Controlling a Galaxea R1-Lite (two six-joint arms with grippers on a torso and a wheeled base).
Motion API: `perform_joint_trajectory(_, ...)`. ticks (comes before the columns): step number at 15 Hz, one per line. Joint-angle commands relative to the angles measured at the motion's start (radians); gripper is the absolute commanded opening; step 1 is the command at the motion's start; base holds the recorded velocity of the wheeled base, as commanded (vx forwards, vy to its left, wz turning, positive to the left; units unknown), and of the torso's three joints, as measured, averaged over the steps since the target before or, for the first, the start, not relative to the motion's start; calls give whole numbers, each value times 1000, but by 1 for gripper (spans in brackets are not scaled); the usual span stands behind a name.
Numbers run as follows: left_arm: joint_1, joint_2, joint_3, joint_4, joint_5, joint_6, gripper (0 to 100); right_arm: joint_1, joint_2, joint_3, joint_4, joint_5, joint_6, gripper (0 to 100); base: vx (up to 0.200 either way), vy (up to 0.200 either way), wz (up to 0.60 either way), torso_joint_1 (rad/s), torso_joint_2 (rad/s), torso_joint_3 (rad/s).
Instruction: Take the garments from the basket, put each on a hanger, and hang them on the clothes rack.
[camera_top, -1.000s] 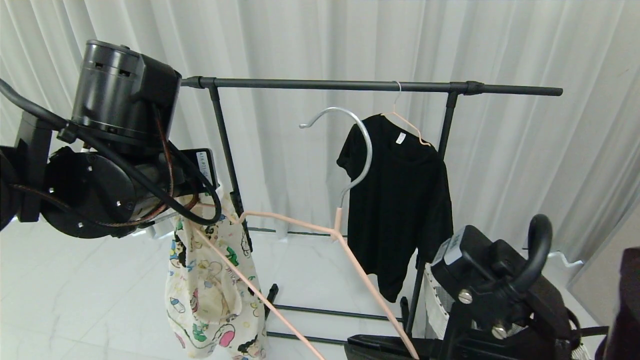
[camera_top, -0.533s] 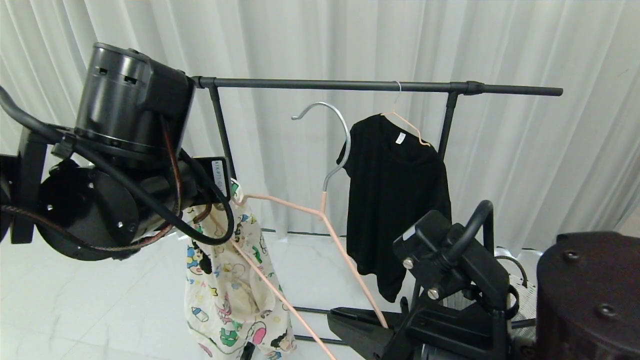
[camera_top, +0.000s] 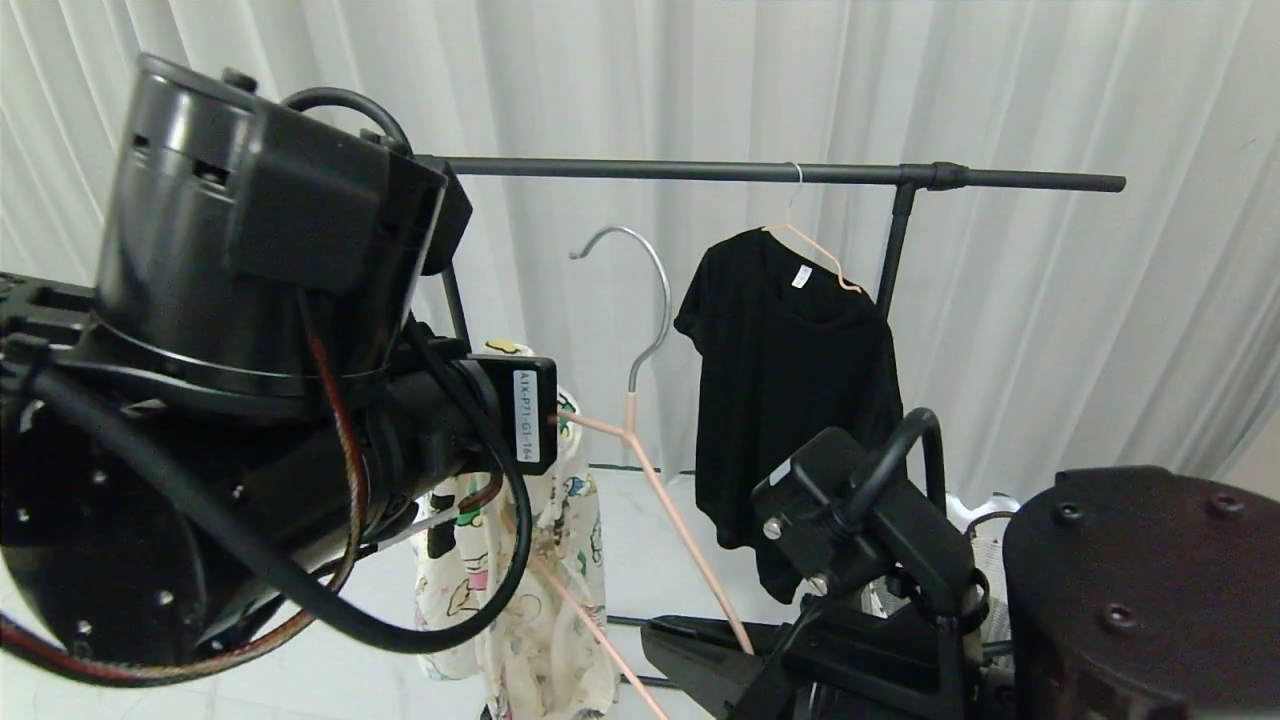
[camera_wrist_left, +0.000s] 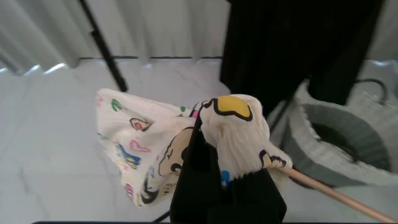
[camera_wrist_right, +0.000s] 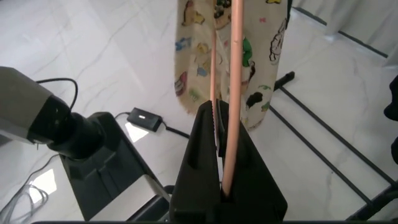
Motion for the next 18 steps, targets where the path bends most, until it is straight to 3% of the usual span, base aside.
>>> perform_joint_trajectory(1,-39,-28,1,1,-17,0,0,-6,9,-1,-5,-1,0,0,0,0,0,0,0,0)
perform_joint_trajectory(9,-63,-48,47,1,-22,1,0,-37,13,1,-27,-45,1,0,0,0,0,0,0,0)
perform_joint_trajectory(10,-63,-48,42,2,-22,1,100,-37,13,1,-33,-48,1,0,0,0,0,0,0,0)
perform_joint_trajectory(16,-63,-88,12,-4,-62,0,100,-35,23,3,-56,-59,0,0,0,0,0,0,0,0)
perform_joint_trajectory(18,-63,-104,18,-4,-63,1,100,-37,43,3,-109,-123,-2,0,0,0,0,0,0,0)
